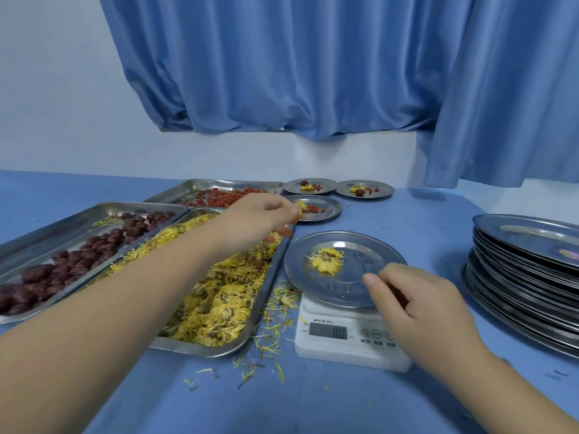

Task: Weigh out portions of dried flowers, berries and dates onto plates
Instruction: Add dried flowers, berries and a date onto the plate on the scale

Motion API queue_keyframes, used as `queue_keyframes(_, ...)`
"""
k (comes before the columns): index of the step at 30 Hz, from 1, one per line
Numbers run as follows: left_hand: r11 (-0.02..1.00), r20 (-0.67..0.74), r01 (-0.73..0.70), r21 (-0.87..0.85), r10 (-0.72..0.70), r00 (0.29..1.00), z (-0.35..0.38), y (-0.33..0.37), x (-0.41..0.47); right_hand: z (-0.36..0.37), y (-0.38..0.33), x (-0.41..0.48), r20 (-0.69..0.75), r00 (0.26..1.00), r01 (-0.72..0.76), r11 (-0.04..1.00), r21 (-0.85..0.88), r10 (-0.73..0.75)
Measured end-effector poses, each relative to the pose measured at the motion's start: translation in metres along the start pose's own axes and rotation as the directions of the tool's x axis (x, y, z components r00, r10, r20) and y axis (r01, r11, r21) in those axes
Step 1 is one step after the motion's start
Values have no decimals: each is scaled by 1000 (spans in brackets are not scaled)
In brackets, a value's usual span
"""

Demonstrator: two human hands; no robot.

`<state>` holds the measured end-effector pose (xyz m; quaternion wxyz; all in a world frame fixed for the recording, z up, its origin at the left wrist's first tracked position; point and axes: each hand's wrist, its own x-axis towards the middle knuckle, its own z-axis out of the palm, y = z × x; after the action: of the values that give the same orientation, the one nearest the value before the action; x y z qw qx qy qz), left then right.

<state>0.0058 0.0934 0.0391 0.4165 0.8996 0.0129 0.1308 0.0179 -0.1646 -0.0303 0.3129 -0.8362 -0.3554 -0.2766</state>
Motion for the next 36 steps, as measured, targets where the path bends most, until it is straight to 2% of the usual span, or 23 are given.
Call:
queue_keyframes(4,998,-76,40,42,-37,996,-48,-14,-9,23,-45,9,15,997,71,996,59,-72)
queue_keyframes(9,983,-241,179,33,-166,956,-129,-35,-15,59,-83,33,76,988,132,989,64,-137)
queue_keyframes(11,959,-295,229,165,-174,940,-155,-56,-19,69,-84,34,73,989,125,991,52,-128)
queue_keyframes(13,894,-366,310,323,-184,912,-176,-83,-22,75,-81,28,90,986,143,990,8,-143)
queue_keyframes(16,843,-434,436,316,-280,856,-190,-131,-24,77,-78,21,95,984,149,988,27,-151)
queue_keyframes(18,810,-418,479,338,-326,848,-189,-162,-23,77,-79,22,70,986,149,988,46,-152)
queue_keyframes(21,719,-317,468,513,-348,882,-184,-195,-16,79,-80,26,51,984,167,985,40,-169)
queue_keyframes(28,528,-167,419,738,-458,873,-177,-219,5,84,-79,29,19,982,188,981,50,-189)
queue_keyframes(36,549,-236,431,716,-390,890,-189,-238,-1,86,-77,30,9,981,194,979,61,-195)
